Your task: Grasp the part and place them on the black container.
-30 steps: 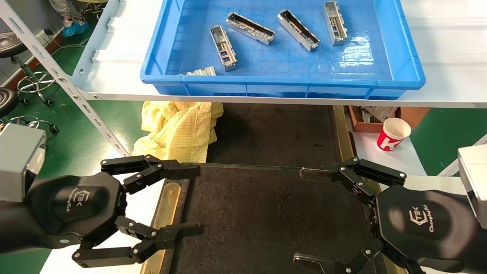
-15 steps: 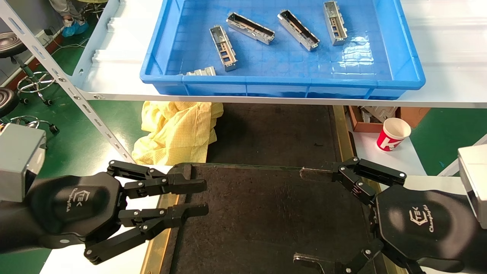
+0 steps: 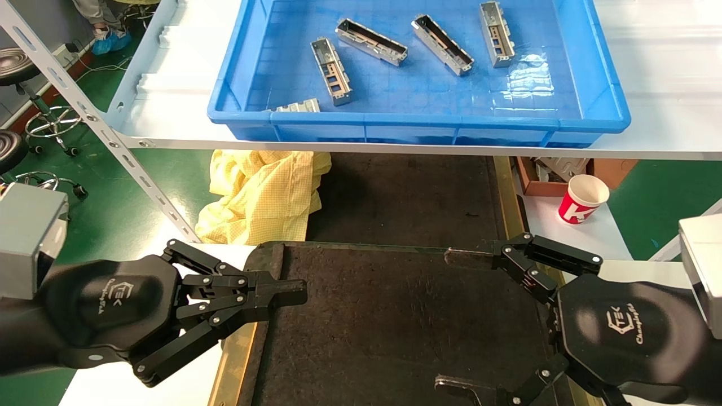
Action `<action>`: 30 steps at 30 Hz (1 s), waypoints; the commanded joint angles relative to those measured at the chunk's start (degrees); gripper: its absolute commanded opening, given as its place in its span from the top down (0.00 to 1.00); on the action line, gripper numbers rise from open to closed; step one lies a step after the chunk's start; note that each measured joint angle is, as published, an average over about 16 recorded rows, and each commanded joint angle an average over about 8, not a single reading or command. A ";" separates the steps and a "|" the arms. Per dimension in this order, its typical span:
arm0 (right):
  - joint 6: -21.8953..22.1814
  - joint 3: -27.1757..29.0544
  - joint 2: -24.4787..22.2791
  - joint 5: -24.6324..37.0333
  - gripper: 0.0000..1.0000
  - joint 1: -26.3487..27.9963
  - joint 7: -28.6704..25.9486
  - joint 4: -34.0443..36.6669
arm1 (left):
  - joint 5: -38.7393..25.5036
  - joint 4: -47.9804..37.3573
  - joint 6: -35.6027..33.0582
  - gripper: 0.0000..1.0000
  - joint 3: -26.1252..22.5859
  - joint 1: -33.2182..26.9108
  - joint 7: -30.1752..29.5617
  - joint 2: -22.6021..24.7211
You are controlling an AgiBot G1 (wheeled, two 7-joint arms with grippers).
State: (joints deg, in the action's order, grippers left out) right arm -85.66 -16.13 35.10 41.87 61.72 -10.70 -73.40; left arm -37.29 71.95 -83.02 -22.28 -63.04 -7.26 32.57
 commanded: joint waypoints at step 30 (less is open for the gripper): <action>2.31 0.87 1.05 -0.15 0.00 6.09 -1.86 3.52 | 0.00 -0.01 0.00 0.00 0.00 0.00 0.00 0.00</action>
State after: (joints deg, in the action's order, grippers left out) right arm -83.41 -15.89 36.51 42.93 69.08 -12.67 -68.97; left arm -37.29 71.94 -83.02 -22.29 -63.04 -7.26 32.57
